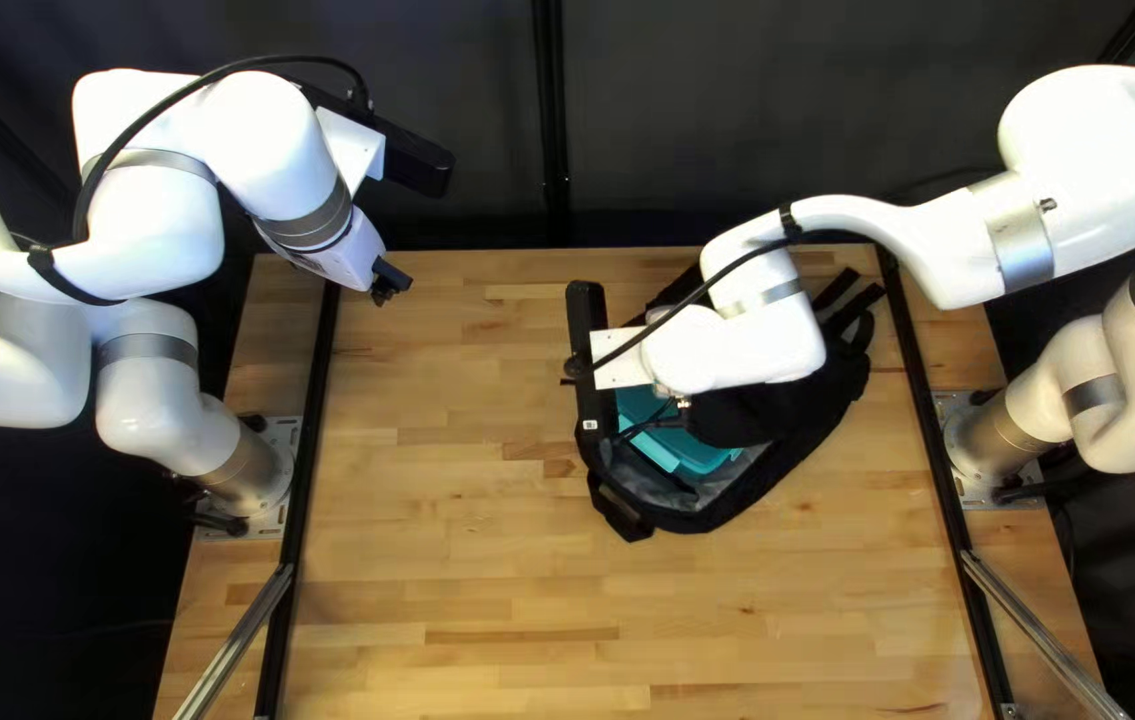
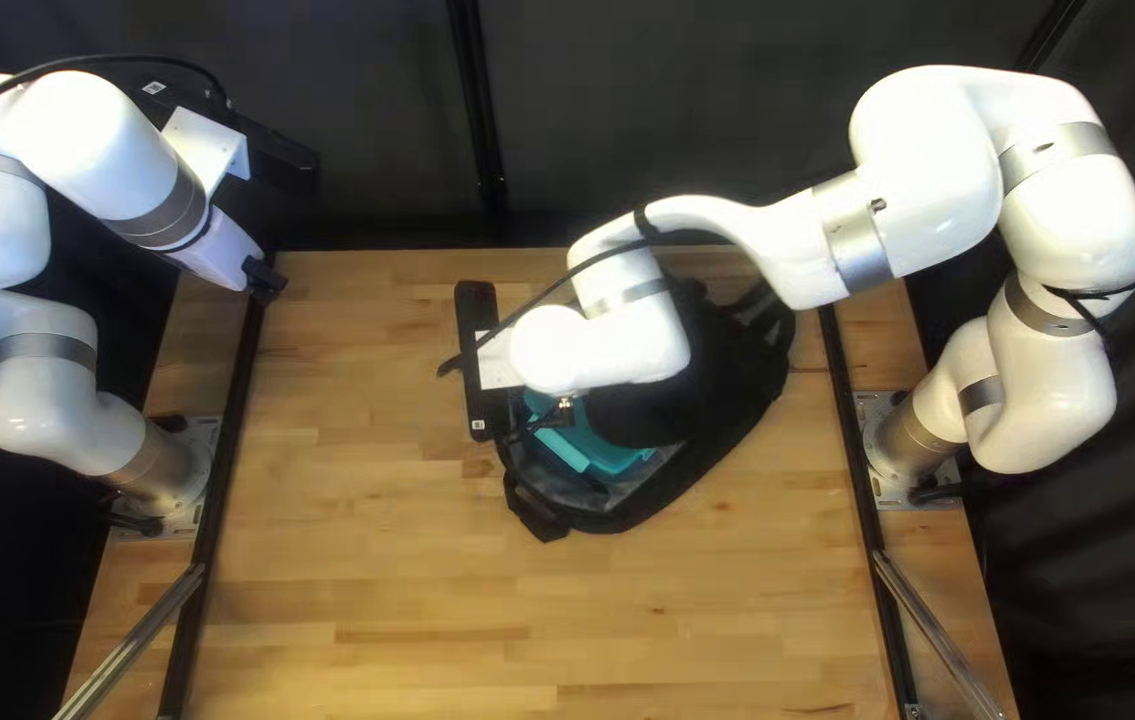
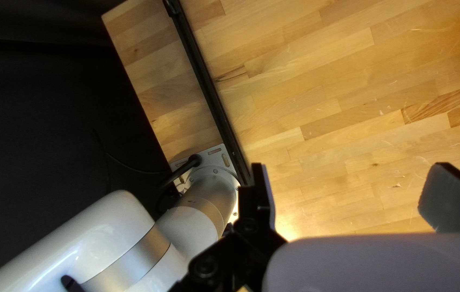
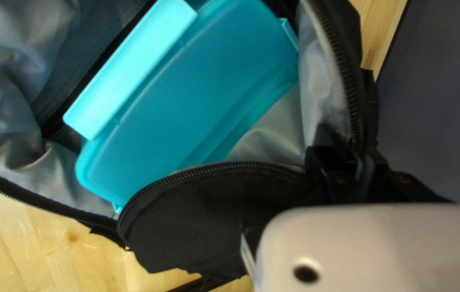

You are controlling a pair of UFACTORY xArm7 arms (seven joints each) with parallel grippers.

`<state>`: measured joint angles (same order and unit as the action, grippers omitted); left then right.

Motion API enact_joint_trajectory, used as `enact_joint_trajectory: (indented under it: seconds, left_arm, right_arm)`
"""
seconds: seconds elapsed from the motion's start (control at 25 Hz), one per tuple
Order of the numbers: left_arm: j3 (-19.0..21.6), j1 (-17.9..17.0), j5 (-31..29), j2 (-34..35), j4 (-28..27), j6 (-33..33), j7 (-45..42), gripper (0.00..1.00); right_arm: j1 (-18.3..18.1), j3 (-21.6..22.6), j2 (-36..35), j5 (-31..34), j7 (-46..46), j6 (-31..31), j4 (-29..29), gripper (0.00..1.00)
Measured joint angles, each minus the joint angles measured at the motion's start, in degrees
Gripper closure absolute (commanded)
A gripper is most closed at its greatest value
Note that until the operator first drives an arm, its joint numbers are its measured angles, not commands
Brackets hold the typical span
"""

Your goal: Remove a lunch box from a kids backpack

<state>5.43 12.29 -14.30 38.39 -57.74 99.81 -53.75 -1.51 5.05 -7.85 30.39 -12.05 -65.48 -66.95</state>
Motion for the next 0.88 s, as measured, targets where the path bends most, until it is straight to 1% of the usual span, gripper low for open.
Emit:
enact_joint_trajectory:
  seconds: [0.08,0.12,0.16,0.2,0.32,0.4,0.48,0.6,0.68,0.88]
  left_arm:
    - [2.31,-0.15,-2.21,-1.54,-6.01,3.5,1.76,0.0]
    - [3.85,-0.37,-3.3,-2.27,-8.06,4.78,2.48,0.0]
    - [5.18,-0.73,-4.13,-2.74,-8.86,5.38,2.89,0.0]
    - [6.44,-1.23,-4.68,-2.95,-8.44,5.43,2.99,0.0]
    - [10.02,-3.6,-4.81,-1.99,-2.62,3.4,2.2,0.0]
    - [11.43,-5.81,-3.61,-0.28,2.13,1.21,2.23,0.0]
    - [11.45,-7.91,-1.73,1.16,6.65,-1.02,4.0,0.0]
    - [9.17,-9.57,0.78,2.06,12.15,-3.28,7.9,0.0]
    - [8.1,-9.81,1.32,2.24,13.52,-3.58,9.16,0.0]
    - [7.87,-9.88,1.45,2.29,13.82,-3.66,9.44,0.0]
  right_arm:
    - [-0.62,-0.38,0.62,-0.32,0.53,1.63,1.19,1.0]
    - [-0.93,-0.57,0.98,-0.52,0.77,2.5,1.81,1.0]
    - [-1.22,-0.74,1.33,-0.73,0.99,3.3,2.35,1.0]
    - [-1.47,-0.89,1.64,-0.94,1.2,3.98,2.77,1.0]
    - [-1.89,-1.14,2.34,-1.43,1.66,5.15,3.61,1.0]
    - [-2.0,-1.2,2.85,-1.66,1.94,5.33,3.93,1.0]
    - [-2.04,-1.21,3.45,-1.84,2.15,5.32,4.29,1.0]
    - [-2.14,-1.27,4.29,-2.02,2.32,5.65,5.18,1.0]
    - [-2.26,-1.36,4.75,-2.12,2.35,6.08,5.82,1.0]
    - [-2.55,-1.6,5.5,-2.59,2.44,7.22,7.0,1.0]
